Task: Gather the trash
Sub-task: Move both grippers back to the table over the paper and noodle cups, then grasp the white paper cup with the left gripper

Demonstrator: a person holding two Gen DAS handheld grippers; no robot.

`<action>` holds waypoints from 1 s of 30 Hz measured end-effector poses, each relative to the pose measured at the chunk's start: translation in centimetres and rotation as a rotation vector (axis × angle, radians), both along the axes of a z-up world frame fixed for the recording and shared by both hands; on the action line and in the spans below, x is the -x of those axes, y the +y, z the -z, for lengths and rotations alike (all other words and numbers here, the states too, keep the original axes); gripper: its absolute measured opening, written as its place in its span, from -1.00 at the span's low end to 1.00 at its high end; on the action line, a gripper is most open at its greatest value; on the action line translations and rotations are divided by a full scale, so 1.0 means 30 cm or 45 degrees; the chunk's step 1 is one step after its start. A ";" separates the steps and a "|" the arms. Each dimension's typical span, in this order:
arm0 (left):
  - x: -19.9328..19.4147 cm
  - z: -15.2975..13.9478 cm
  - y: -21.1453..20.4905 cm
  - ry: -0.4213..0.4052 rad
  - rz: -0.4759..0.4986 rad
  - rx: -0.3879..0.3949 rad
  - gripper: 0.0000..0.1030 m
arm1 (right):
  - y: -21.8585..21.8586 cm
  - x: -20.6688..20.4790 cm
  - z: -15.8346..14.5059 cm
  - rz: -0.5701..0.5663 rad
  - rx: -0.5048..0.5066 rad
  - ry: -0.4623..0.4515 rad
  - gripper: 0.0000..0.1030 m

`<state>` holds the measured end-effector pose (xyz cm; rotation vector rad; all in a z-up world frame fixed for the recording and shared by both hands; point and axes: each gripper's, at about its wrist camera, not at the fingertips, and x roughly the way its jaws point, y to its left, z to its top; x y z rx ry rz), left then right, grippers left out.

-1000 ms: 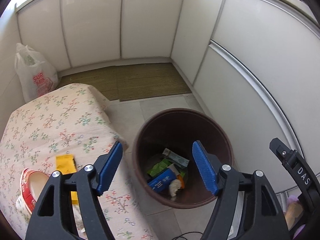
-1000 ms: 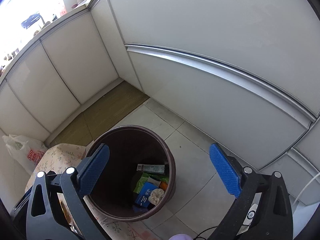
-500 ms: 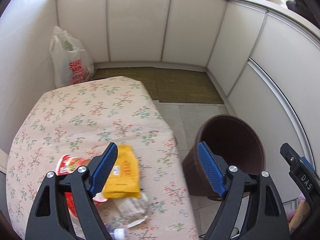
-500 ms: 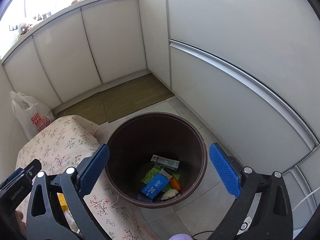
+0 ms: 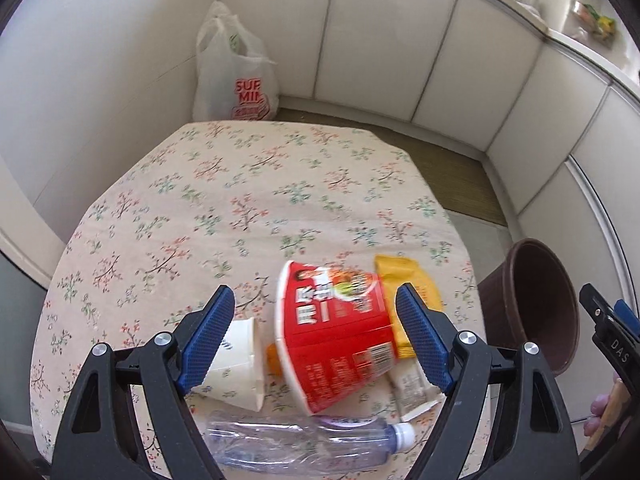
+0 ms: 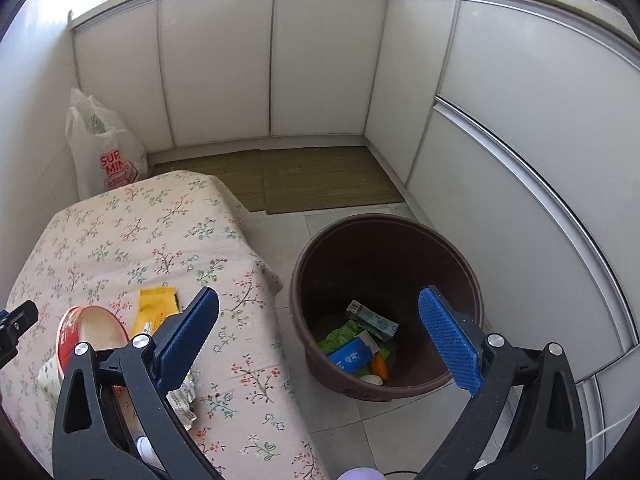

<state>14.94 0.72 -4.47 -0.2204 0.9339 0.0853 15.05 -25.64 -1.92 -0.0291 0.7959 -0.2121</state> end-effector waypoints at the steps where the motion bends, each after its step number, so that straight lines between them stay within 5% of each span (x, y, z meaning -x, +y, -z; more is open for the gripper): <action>1: 0.008 0.018 0.038 0.018 -0.025 0.014 0.57 | 0.025 -0.004 0.004 -0.021 0.004 0.006 0.86; 7: 0.054 0.120 0.224 0.130 -0.119 0.104 0.57 | 0.198 -0.014 0.033 -0.164 0.067 0.035 0.86; 13: 0.045 0.233 0.343 0.331 -0.086 0.123 0.57 | 0.326 -0.038 0.078 -0.267 0.074 0.095 0.86; 18: 0.055 0.317 0.425 0.367 -0.173 0.361 0.57 | 0.374 -0.058 0.099 -0.274 0.064 0.118 0.86; 22: 0.047 0.318 0.373 0.342 -0.162 0.433 0.86 | 0.388 -0.070 0.107 -0.276 0.052 0.122 0.86; 30: 0.016 0.330 0.269 0.426 -0.130 0.298 0.87 | 0.392 -0.080 0.135 -0.280 0.082 0.153 0.86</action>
